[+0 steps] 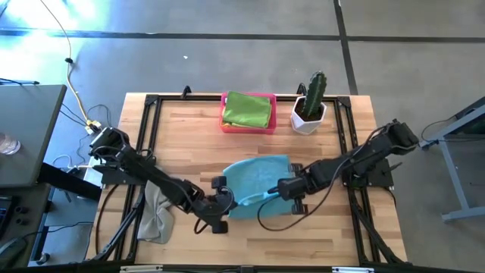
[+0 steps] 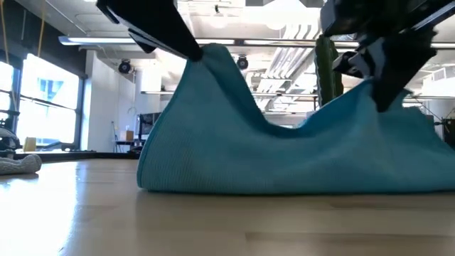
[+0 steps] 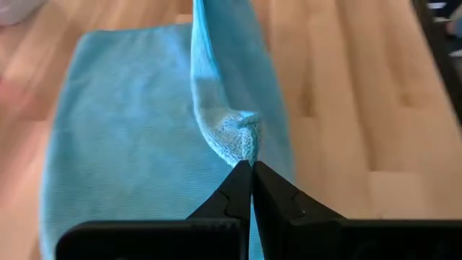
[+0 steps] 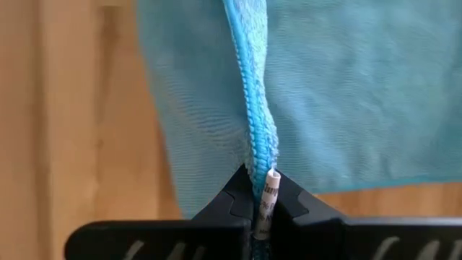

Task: Fold microfiber towels
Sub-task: Fold the blue microfiber cloth on the table

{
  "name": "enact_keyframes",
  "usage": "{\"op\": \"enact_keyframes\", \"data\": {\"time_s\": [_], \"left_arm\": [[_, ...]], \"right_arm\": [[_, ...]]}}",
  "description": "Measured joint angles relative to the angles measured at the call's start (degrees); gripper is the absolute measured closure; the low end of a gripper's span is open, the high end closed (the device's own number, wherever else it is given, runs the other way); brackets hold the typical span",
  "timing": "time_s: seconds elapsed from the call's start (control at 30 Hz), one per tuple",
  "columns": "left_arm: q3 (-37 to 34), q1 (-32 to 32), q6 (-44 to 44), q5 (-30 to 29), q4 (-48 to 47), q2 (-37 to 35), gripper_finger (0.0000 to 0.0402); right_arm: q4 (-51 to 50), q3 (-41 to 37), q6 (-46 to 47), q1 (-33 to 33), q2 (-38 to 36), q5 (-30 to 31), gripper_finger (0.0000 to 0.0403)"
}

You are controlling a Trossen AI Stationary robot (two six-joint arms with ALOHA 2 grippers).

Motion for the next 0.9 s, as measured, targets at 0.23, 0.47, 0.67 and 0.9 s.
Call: {"op": "enact_keyframes", "data": {"time_s": [0.23, 0.47, 0.67, 0.9], "left_arm": [[0.0, 2.3, -0.6, -6.4, -5.8, 0.0, 0.0401], [-1.3, 4.8, -8.0, -12.7, -11.1, 0.0, 0.0401], [-4.7, 6.6, -16.3, -16.2, -10.6, 0.0, 0.0401], [-5.4, 7.3, -19.3, -20.4, -9.7, 0.0, 0.0401]], "right_arm": [[-1.0, 0.0, -3.5, -5.3, 0.2, 2.5, 0.0403], [-1.0, -0.1, -3.1, -10.7, 0.2, 6.7, 0.0403], [-1.0, -0.1, -1.2, -15.2, 0.9, 7.1, 0.0402], [-0.8, -0.1, -5.2, -18.3, 5.4, 6.8, 0.0364]]}}
